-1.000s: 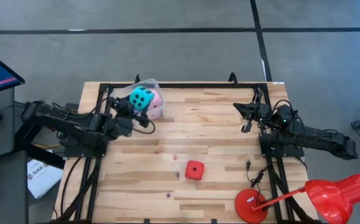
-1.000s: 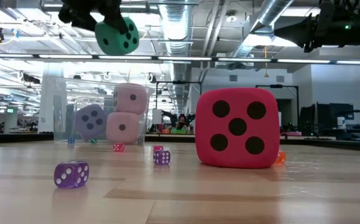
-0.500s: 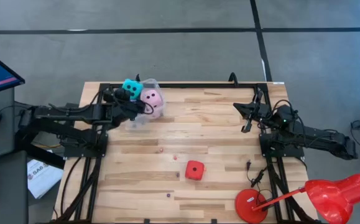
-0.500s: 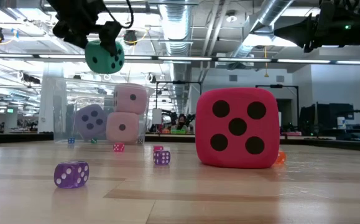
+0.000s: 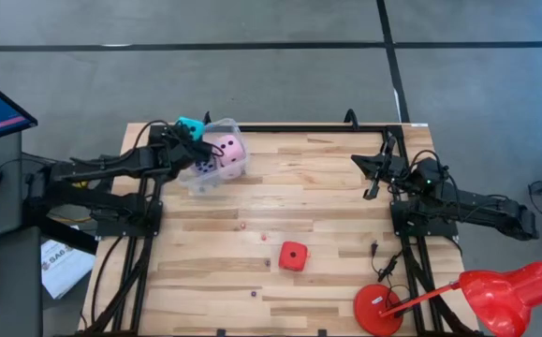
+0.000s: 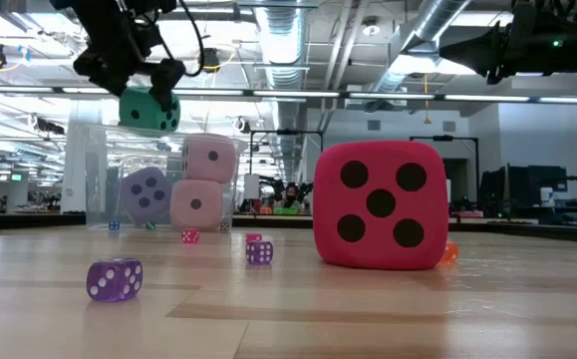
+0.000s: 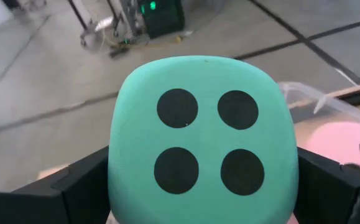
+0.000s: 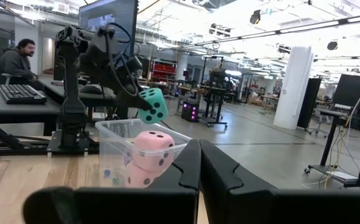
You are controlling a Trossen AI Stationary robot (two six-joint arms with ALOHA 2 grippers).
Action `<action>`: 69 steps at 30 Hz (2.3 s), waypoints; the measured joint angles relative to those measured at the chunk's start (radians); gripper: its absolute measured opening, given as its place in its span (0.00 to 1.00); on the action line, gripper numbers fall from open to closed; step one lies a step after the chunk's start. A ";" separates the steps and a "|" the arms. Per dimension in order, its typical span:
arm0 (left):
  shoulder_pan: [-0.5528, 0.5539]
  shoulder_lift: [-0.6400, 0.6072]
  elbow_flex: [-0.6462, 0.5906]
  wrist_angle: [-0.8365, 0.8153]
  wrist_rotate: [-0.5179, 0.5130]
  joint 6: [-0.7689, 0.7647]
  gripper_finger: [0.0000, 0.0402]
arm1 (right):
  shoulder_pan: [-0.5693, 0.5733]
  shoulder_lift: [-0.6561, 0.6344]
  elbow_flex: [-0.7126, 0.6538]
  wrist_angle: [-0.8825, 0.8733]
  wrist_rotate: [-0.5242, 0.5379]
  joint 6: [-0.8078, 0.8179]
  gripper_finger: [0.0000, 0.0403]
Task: Pick & Place Dice
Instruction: Put the large green dice into the transparent container
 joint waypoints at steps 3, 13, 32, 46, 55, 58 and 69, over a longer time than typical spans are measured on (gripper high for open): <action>0.027 0.000 -0.009 -0.001 0.078 -0.016 0.93 | 0.000 0.000 0.000 0.000 0.000 0.000 0.00; 0.046 0.000 -0.055 0.003 0.098 -0.017 0.96 | 0.000 0.000 0.000 0.001 0.000 -0.001 0.00; 0.045 0.000 -0.079 0.011 0.098 0.019 0.99 | 0.000 0.000 0.000 0.010 0.000 -0.025 0.00; 0.045 0.000 -0.080 0.061 0.098 0.075 1.00 | 0.000 0.000 0.000 0.010 0.000 -0.027 0.00; 0.045 0.000 -0.080 0.064 0.098 0.068 1.00 | 0.000 0.000 0.000 0.010 0.000 -0.027 0.00; 0.045 0.000 -0.080 0.064 0.098 0.067 1.00 | 0.000 0.000 0.000 0.010 0.000 -0.027 0.00; 0.045 0.000 -0.080 0.067 0.098 0.066 1.00 | 0.000 0.000 0.000 0.010 0.000 -0.025 0.00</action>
